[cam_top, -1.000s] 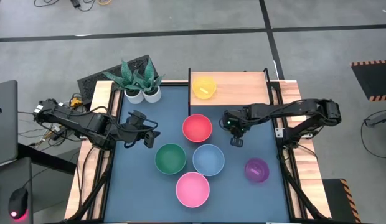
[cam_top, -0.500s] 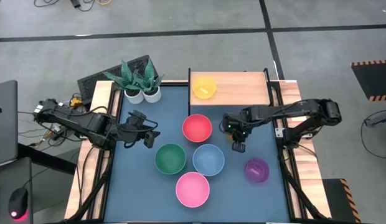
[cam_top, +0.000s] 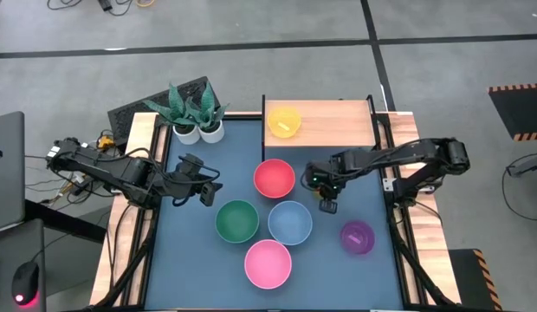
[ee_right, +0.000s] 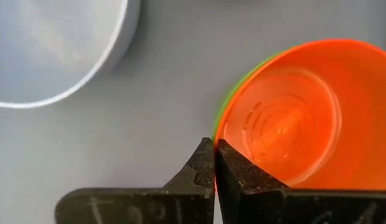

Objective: Place and stack bowls onto a shelf
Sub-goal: Stack the orange transparent bowl on top of the yellow transparent bowl on the shelf

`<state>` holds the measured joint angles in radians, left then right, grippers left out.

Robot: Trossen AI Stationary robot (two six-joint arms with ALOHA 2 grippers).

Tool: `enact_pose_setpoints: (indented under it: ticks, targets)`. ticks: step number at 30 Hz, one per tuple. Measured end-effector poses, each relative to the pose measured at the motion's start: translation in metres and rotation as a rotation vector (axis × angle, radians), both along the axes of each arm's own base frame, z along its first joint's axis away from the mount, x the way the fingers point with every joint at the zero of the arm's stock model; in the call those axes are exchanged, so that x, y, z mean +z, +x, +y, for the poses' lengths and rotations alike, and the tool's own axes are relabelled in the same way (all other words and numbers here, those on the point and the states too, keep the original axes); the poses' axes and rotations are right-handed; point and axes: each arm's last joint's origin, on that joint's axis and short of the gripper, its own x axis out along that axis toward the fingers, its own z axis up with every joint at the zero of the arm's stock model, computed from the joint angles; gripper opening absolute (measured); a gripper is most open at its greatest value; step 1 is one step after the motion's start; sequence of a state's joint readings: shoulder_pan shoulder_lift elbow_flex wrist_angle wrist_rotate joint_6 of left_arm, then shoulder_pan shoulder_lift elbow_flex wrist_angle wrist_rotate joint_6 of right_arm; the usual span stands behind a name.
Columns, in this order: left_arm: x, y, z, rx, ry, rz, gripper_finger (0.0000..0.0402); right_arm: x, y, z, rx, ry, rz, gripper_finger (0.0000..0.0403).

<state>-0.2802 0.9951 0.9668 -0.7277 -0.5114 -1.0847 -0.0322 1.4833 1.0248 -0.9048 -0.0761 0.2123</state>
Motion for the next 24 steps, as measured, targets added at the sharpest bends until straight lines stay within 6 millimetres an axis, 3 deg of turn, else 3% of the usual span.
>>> enact_pose_setpoints:
  ticks: [7,19,24]
  targets:
    - [0.000,0.000,0.000,-0.007,-0.007,0.002,0.0209,-0.002,0.005,0.000,0.003,-0.001,-0.025,0.0063]
    - [0.000,0.000,0.000,-0.007,-0.006,0.002,0.0209,-0.001,0.004,0.002,0.019,-0.001,-0.024,0.0027]
    - [0.000,0.000,0.000,-0.007,-0.006,0.002,0.0209,-0.001,0.004,0.012,0.092,0.001,-0.029,0.0045]
